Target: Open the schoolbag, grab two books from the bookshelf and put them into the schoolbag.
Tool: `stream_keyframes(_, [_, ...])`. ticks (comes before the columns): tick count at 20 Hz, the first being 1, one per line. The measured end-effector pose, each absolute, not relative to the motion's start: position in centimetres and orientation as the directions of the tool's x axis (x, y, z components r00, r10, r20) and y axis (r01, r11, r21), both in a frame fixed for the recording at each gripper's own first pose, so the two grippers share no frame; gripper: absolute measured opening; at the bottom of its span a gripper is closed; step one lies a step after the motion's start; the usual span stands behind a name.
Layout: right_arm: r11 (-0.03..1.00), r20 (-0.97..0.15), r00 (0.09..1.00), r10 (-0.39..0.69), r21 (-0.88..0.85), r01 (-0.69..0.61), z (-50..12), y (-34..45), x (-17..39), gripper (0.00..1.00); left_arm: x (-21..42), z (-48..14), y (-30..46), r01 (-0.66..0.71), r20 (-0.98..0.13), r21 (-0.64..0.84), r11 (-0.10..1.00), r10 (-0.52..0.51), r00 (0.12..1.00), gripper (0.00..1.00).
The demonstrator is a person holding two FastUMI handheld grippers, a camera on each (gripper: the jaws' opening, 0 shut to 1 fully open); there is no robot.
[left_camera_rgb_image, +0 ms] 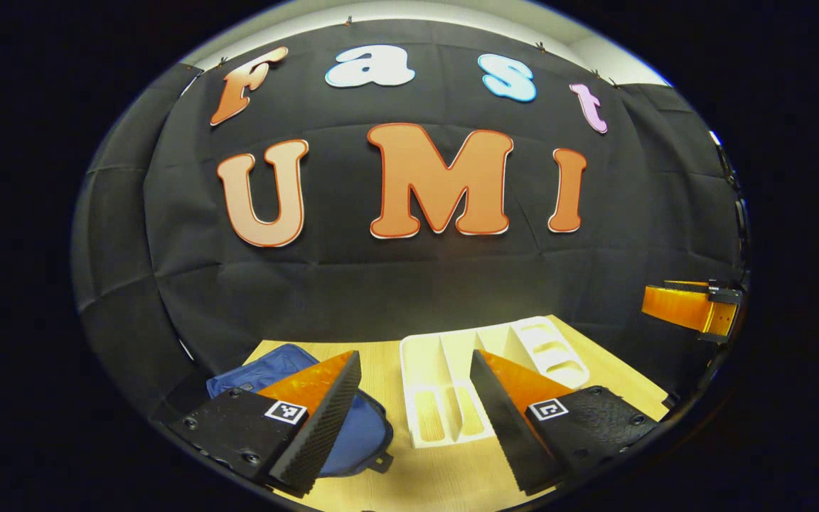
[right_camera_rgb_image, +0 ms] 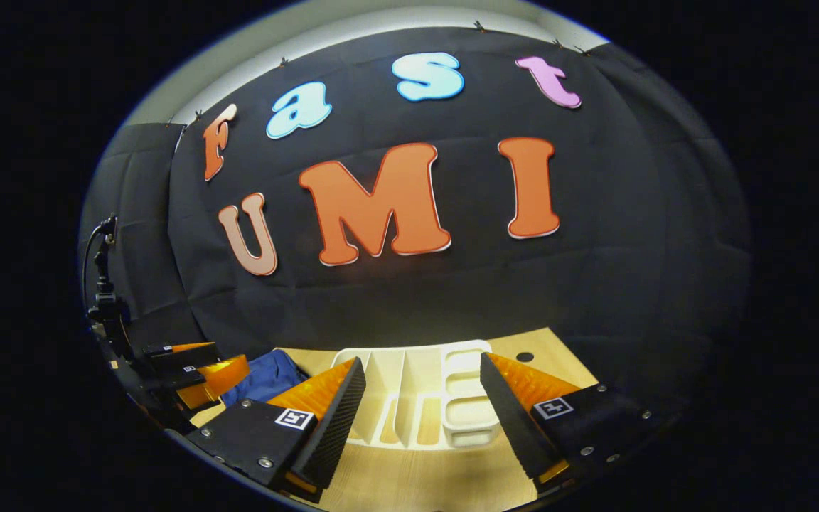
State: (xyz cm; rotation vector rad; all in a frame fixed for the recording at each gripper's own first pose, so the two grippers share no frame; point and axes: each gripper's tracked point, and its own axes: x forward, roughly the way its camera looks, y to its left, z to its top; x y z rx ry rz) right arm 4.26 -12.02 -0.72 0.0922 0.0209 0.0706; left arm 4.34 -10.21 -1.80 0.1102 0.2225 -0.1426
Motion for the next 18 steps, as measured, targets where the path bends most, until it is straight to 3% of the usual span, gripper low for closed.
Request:
stream_keyframes(5, [0.994,0.003,0.997,0.071,0.085,-0.071,-0.7,-12.1,4.4,1.0,3.9,1.0,-10.5,0.138,-0.075,0.144,0.98,-0.129,0.989,0.96])
stream_keyframes(7, [0.993,0.0,0.997,0.075,0.095,-0.075,-0.7,-12.1,4.3,0.97,3.5,0.5,-10.5,0.139,-0.079,0.133,0.981,-0.129,0.988,1.0])
stream_keyframes(8, [0.992,0.002,0.997,0.079,0.097,-0.079,-0.6,-12.1,4.3,0.97,3.5,0.5,-10.4,0.138,-0.079,0.123,0.983,-0.129,0.989,0.95])
stream_keyframes(9, [0.992,0.004,0.996,0.084,0.099,-0.084,-0.5,-12.0,4.1,0.97,3.3,0.6,-10.4,0.135,-0.08,0.114,0.984,-0.126,0.989,1.0])
stream_keyframes(10, [0.992,0.009,0.996,0.085,0.097,-0.086,-0.3,-12.1,3.9,0.97,3.2,0.8,-10.2,0.129,-0.076,0.114,0.985,-0.121,0.99,0.95])
stream_keyframes(11, [0.992,0.019,0.996,0.085,0.097,-0.086,-0.2,-12.1,3.7,0.97,3.1,1.1,-10.1,0.124,-0.071,0.117,0.985,-0.116,0.991,1.0])
stream_keyframes(12, [0.991,0.023,0.996,0.084,0.098,-0.086,0.0,-12.2,3.6,0.97,3.0,1.4,-9.9,0.118,-0.069,0.123,0.985,-0.11,0.992,0.95])
stream_keyframes(18, [0.99,0.02,0.997,0.079,0.116,-0.081,0.0,-12.4,3.7,0.97,2.3,1.9,-9.9,0.113,-0.056,0.12,0.986,-0.107,0.993,0.95])
